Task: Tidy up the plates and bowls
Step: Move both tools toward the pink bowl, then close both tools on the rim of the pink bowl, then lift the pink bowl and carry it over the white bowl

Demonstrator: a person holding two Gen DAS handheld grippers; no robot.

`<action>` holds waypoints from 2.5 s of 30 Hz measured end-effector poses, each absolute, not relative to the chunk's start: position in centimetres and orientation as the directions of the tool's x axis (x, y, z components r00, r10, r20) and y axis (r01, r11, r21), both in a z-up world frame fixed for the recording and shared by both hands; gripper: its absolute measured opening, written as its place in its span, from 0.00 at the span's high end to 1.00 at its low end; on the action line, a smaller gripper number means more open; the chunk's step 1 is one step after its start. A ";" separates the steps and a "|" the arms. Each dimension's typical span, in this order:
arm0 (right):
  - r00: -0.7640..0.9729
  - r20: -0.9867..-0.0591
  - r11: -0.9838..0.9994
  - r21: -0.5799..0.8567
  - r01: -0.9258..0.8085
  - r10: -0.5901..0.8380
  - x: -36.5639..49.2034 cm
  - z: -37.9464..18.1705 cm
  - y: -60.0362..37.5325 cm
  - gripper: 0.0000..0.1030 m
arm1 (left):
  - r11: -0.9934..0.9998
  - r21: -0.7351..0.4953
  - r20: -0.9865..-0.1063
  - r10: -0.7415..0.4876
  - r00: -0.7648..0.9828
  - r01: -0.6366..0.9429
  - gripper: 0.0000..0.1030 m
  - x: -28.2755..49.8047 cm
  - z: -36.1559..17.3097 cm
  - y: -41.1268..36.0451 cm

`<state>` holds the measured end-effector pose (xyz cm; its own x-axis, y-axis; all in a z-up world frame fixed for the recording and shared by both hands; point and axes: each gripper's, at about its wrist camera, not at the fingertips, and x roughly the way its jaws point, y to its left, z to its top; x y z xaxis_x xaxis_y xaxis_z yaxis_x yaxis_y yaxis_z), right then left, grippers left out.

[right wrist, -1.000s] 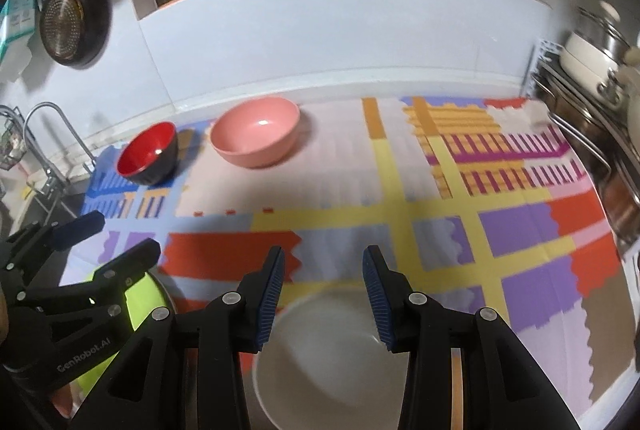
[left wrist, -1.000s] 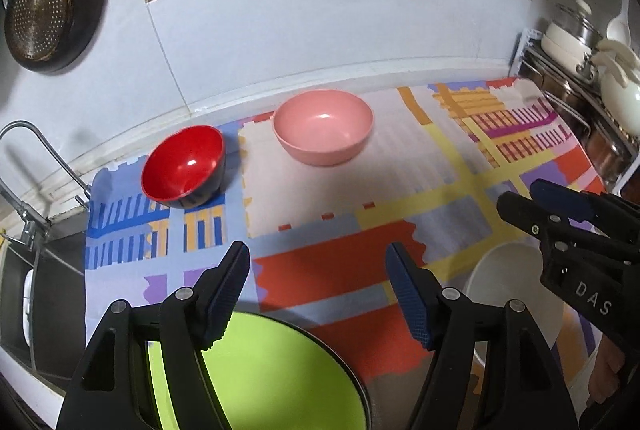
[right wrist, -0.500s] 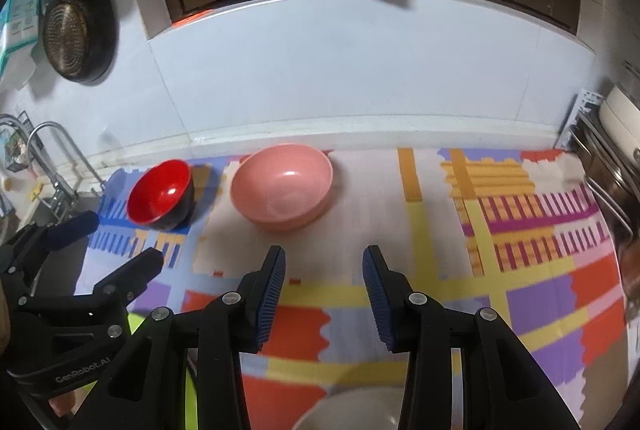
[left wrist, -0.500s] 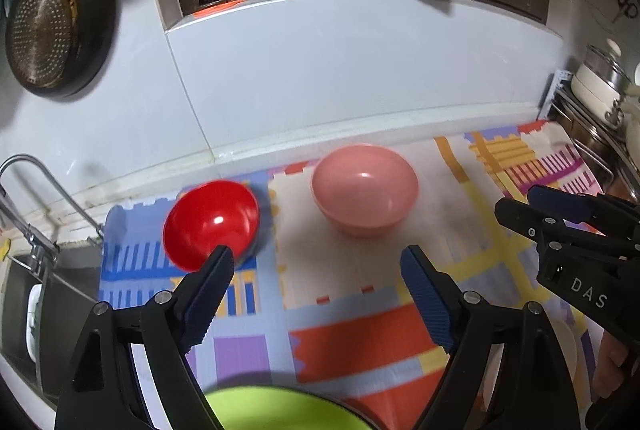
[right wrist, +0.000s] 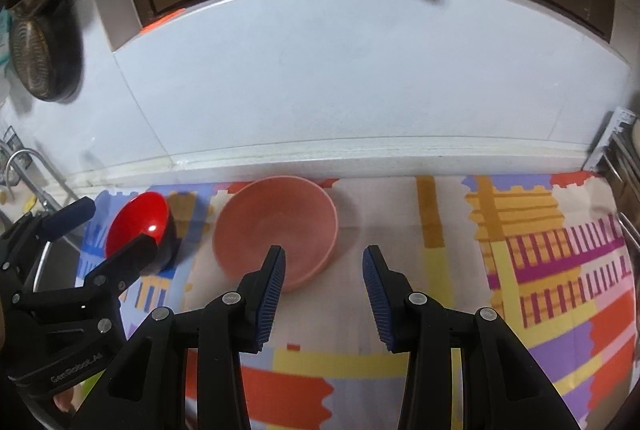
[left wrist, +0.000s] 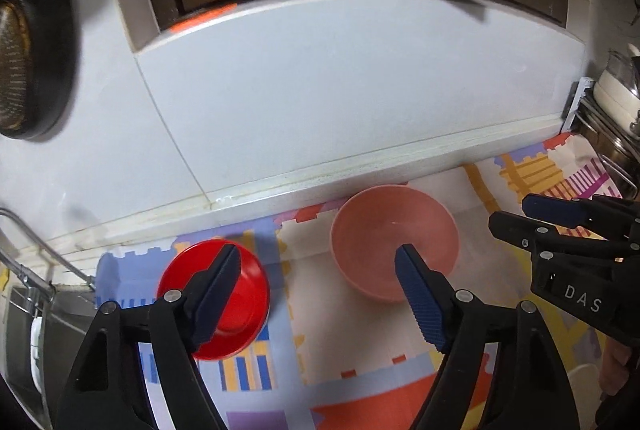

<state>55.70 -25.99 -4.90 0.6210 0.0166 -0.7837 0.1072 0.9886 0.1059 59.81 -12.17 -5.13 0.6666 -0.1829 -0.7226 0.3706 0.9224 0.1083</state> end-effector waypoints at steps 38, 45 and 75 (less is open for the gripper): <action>0.438 -0.895 0.985 0.140 0.098 0.084 64.2 -14.0 -27.2 0.88 | 0.904 0.095 -0.881 -0.118 0.458 0.416 0.87 67.4 -14.8 -16.4; 0.444 -0.893 0.988 0.125 0.092 0.072 64.0 -13.7 -27.0 0.89 | 0.910 0.095 -0.874 -0.117 0.471 0.403 0.88 66.9 -13.8 -16.2; 0.551 -0.833 0.977 0.153 0.149 0.047 52.0 -4.9 -27.7 0.89 | 0.893 -0.031 -0.806 -0.288 0.517 0.449 0.88 54.4 -4.5 -15.4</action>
<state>52.04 -27.71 -4.94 0.5510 0.0465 -0.8332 0.1486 0.9770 0.1528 54.36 -15.42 -4.51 0.5172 -0.2881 -0.8059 0.4491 0.8929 -0.0310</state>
